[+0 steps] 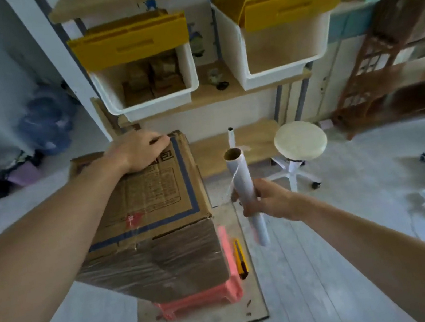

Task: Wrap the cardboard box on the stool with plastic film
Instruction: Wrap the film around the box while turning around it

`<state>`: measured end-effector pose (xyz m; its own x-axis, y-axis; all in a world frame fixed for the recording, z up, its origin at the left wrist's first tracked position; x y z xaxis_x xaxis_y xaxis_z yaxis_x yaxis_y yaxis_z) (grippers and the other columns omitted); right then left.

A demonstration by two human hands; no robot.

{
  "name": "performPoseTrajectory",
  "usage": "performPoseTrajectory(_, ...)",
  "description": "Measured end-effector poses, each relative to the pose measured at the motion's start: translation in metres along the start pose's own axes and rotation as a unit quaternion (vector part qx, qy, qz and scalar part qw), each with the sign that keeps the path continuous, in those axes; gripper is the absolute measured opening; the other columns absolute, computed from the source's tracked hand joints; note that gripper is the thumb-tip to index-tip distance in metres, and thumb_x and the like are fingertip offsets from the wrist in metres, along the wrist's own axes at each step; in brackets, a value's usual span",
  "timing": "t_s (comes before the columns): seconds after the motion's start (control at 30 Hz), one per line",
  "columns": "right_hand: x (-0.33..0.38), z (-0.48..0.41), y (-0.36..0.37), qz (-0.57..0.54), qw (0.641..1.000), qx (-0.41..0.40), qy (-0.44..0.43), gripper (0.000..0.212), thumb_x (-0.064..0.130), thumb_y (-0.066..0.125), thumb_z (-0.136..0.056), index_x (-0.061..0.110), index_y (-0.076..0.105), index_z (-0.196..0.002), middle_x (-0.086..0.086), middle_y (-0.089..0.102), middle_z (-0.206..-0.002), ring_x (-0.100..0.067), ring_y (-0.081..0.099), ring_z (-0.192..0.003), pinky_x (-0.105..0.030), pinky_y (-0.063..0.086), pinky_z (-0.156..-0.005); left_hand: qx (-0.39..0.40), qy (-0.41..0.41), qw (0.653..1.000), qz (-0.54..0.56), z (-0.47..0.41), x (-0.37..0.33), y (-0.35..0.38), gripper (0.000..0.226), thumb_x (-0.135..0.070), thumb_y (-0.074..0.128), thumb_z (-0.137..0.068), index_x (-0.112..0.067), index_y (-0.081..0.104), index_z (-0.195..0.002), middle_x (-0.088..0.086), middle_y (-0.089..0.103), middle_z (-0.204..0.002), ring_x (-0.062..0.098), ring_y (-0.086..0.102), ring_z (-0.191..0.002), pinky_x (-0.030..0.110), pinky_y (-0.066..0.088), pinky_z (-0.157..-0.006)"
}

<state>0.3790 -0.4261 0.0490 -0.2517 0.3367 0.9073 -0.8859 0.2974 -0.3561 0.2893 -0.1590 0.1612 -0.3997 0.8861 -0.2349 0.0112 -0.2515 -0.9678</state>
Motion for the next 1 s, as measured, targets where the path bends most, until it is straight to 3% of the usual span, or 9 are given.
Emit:
performPoseTrajectory(0.13, 0.002, -0.021, -0.013, -0.029, 0.999, -0.008, -0.026, 0.039, 0.002, 0.086, -0.069, 0.013, 0.061, -0.097, -0.006, 0.071, -0.106, -0.020, 0.070, -0.102, -0.046, 0.059, -0.089, -0.010, -0.001, 1.000, -0.005, -0.001, 0.000, 0.001, 0.047, -0.061, 0.028, -0.096, -0.035, 0.066, -0.089, -0.010, 0.061, -0.084, 0.017, 0.059, -0.084, 0.042, 0.045, -0.080)
performPoseTrajectory(0.23, 0.006, -0.038, -0.017, -0.003, 0.998, 0.025, -0.051, 0.036, -0.001, 0.087, -0.066, 0.011, 0.058, -0.083, 0.001, 0.071, -0.081, -0.015, 0.073, -0.084, -0.038, 0.060, -0.074, -0.006, -0.006, 1.000, -0.004, -0.001, -0.001, 0.000, 0.038, -0.060, 0.029, -0.096, -0.043, 0.060, -0.081, -0.011, 0.061, -0.083, 0.016, 0.059, -0.084, 0.044, 0.047, -0.082)
performPoseTrajectory(0.37, 0.007, -0.054, -0.021, 0.042, 0.993, 0.087, -0.060, 0.031, 0.010, 0.083, -0.066, 0.021, 0.060, -0.084, -0.001, 0.065, -0.079, -0.022, 0.066, -0.075, -0.051, 0.058, -0.075, -0.006, -0.007, 1.000, -0.005, 0.000, -0.004, 0.000, 0.041, -0.060, 0.029, -0.095, -0.039, 0.058, -0.074, -0.010, 0.059, -0.077, 0.015, 0.058, -0.079, 0.041, 0.045, -0.078)
performPoseTrajectory(0.5, 0.012, -0.071, -0.039, 0.020, 0.987, 0.151, -0.060, 0.033, 0.007, 0.065, -0.066, 0.034, 0.070, -0.084, 0.003, 0.064, -0.083, -0.010, 0.062, -0.078, -0.032, 0.053, -0.071, 0.009, -0.027, 1.000, -0.004, -0.002, -0.005, -0.002, 0.059, -0.065, 0.023, -0.087, -0.028, 0.068, -0.096, -0.003, 0.066, -0.089, 0.015, 0.060, -0.086, 0.043, 0.045, -0.083)
performPoseTrajectory(0.63, 0.017, -0.101, -0.047, 0.027, 0.977, 0.187, -0.097, 0.029, 0.001, 0.081, -0.072, 0.007, 0.065, -0.096, -0.018, 0.068, -0.104, -0.027, 0.068, -0.097, -0.045, 0.057, -0.086, 0.018, -0.054, 0.998, 0.002, -0.007, -0.008, -0.003, 0.067, -0.069, 0.023, -0.082, -0.029, 0.071, -0.108, -0.002, 0.069, -0.108, 0.018, 0.059, -0.100, 0.043, 0.043, -0.091)
performPoseTrajectory(0.7, 0.020, -0.118, -0.044, 0.002, 0.969, 0.220, -0.114, 0.030, -0.007, 0.082, -0.070, 0.008, 0.060, -0.084, -0.026, 0.065, -0.093, -0.033, 0.068, -0.092, -0.048, 0.056, -0.083, 0.033, -0.075, 0.997, 0.011, -0.008, -0.012, -0.004, 0.057, -0.061, 0.029, -0.086, -0.025, 0.072, -0.098, -0.002, 0.069, -0.104, 0.017, 0.059, -0.097, 0.041, 0.042, -0.090)
performPoseTrajectory(0.87, 0.032, -0.158, -0.050, 0.154, 0.935, 0.280, -0.156, 0.039, 0.019, 0.091, -0.069, 0.010, 0.066, -0.098, 0.002, 0.066, -0.085, -0.013, 0.064, -0.079, -0.034, 0.053, -0.078, 0.089, -0.153, 0.983, 0.055, -0.012, -0.021, -0.005, 0.048, -0.050, 0.035, -0.081, -0.014, 0.065, -0.085, 0.002, 0.067, -0.087, 0.018, 0.061, -0.086, 0.048, 0.047, -0.089)
performPoseTrajectory(0.93, 0.036, -0.168, -0.055, 0.146, 0.918, 0.327, -0.170, 0.039, 0.015, 0.089, -0.072, 0.004, 0.067, -0.101, 0.004, 0.066, -0.086, -0.005, 0.063, -0.077, -0.022, 0.052, -0.074, 0.085, -0.173, 0.980, 0.052, -0.013, -0.024, -0.005, 0.049, -0.049, 0.036, -0.082, -0.013, 0.067, -0.093, 0.003, 0.068, -0.093, 0.018, 0.062, -0.090, 0.047, 0.048, -0.091)
performPoseTrajectory(1.0, 0.035, -0.173, -0.058, 0.116, 0.903, 0.378, -0.168, 0.032, 0.008, 0.085, -0.075, 0.003, 0.067, -0.101, -0.003, 0.072, -0.092, -0.016, 0.070, -0.087, -0.028, 0.057, -0.082, 0.081, -0.191, 0.977, 0.046, -0.015, -0.027, -0.002, 0.049, -0.051, 0.037, -0.085, -0.015, 0.068, -0.100, 0.002, 0.069, -0.100, 0.018, 0.061, -0.094, 0.046, 0.046, -0.094)
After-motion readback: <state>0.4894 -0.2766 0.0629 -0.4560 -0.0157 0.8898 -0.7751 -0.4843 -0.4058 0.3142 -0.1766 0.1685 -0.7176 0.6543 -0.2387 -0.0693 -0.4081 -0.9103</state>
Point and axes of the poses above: each hand's wrist, its own z-axis away from the middle knuckle, its own y-axis out of the palm, x = y × z, the point moved 5 cm from there along -z, towards the middle knuckle
